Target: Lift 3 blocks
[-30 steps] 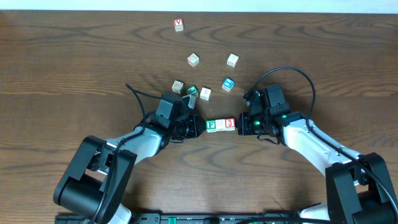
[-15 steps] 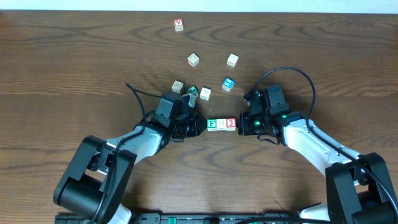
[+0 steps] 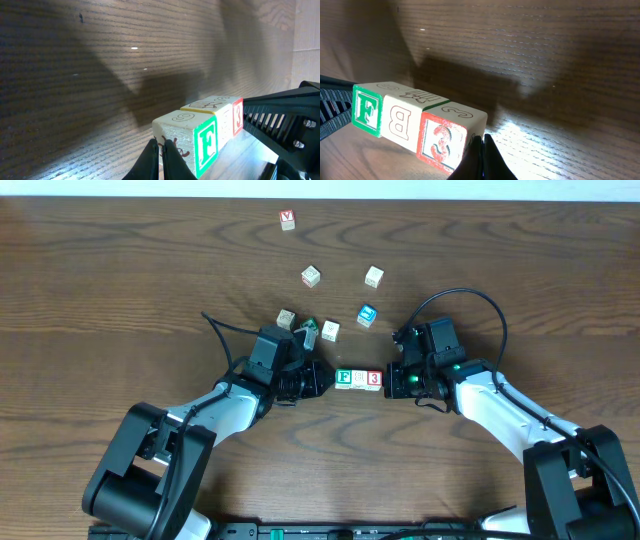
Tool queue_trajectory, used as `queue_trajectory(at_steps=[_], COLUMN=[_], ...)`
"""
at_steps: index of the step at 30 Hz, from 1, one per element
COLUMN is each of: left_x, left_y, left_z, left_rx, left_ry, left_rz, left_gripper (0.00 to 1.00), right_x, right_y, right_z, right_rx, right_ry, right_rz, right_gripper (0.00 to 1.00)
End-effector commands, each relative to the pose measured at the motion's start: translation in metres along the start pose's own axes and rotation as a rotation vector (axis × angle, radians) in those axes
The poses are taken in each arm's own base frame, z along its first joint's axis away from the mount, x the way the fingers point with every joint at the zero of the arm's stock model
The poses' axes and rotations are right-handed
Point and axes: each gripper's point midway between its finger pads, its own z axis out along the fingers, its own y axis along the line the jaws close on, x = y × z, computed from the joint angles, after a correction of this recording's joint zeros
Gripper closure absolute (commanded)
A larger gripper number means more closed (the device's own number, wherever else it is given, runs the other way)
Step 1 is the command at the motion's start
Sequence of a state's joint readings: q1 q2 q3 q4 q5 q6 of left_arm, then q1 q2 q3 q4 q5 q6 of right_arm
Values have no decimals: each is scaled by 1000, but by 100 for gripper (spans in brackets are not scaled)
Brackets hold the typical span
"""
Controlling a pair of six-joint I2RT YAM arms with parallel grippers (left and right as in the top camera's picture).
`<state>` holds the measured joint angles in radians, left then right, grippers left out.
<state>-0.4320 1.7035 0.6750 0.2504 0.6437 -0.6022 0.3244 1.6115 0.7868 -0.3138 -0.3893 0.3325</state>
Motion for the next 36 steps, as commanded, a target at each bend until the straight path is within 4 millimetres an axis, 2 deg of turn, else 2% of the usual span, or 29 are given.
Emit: queue_trajectory(at_steps=[1,7,21,36], left_x=[-7,-7,-16,-10], left_y=[-49,-50,-60,-55], left_z=[-5,-6,-10,-9], left_rx=[150,152,169,150], left_ry=[25,22,2,25], left_rz=[77,79,99,93], left_gripper=[93,93,93,93], right_x=[0,-7,-5,-10], right_y=[57,63,63,67], right_z=[-7,-10,-11,-14], right_rx=[-215,-222,-222,-227], right_ry=[32,24,36,31], right_rz=[-84,-69,-64,-70], right_gripper=[99,99,99,99])
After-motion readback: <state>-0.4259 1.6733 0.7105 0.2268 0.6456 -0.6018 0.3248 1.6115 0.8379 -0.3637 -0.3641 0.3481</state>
